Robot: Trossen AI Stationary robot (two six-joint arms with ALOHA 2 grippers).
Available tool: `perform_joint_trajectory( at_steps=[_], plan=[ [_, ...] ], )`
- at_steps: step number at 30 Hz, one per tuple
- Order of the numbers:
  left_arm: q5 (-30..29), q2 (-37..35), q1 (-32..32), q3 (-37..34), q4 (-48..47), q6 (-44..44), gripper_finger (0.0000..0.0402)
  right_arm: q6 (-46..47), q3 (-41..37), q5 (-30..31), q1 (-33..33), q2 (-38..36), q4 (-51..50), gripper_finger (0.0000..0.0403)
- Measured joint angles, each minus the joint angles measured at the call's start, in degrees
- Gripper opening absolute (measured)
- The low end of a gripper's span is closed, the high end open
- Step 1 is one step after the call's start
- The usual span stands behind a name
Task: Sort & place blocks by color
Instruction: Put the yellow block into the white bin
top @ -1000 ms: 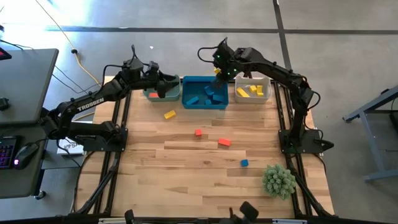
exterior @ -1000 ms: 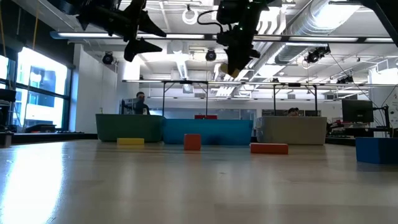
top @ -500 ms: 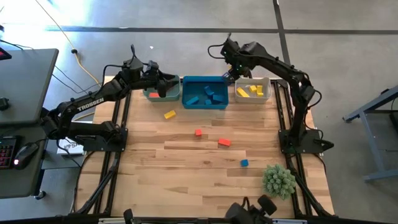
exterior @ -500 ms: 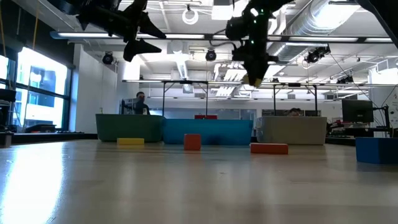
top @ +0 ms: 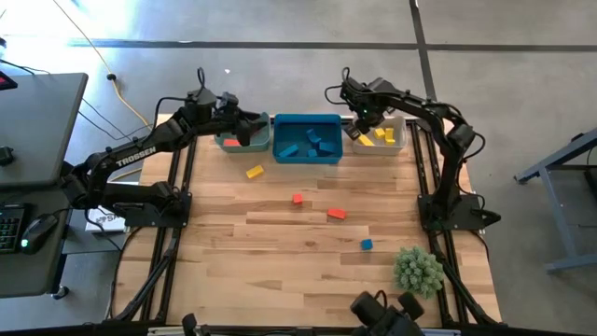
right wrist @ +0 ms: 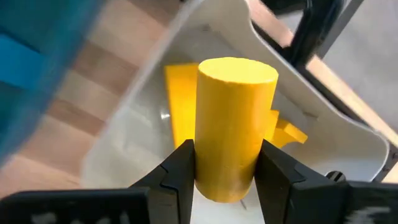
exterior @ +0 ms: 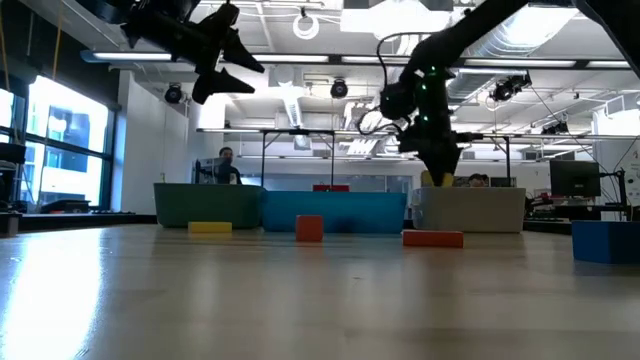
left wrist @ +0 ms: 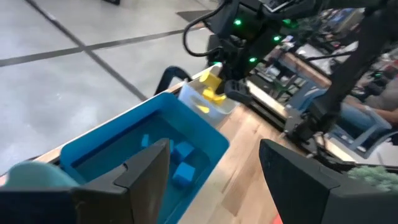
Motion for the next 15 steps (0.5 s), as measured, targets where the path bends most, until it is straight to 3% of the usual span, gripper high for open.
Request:
perform_joint_trajectory(
  at_steps=[4,9,15],
  plan=[
    [-0.4,0.0,0.0,0.0,-1.4,0.0,0.0237,-0.5,-2.5,-0.7,-1.7,0.0,1.9,0.0107],
    [-0.4,0.1,0.0,0.0,-1.6,-0.1,0.0237,-1.4,-3.8,-5.7,-4.1,0.0,3.3,0.0108],
    [-0.4,0.1,-0.4,0.0,-1.6,-2.3,0.0237,-1.5,-3.8,-7.0,-5.9,0.0,3.2,0.0166]
  ],
)
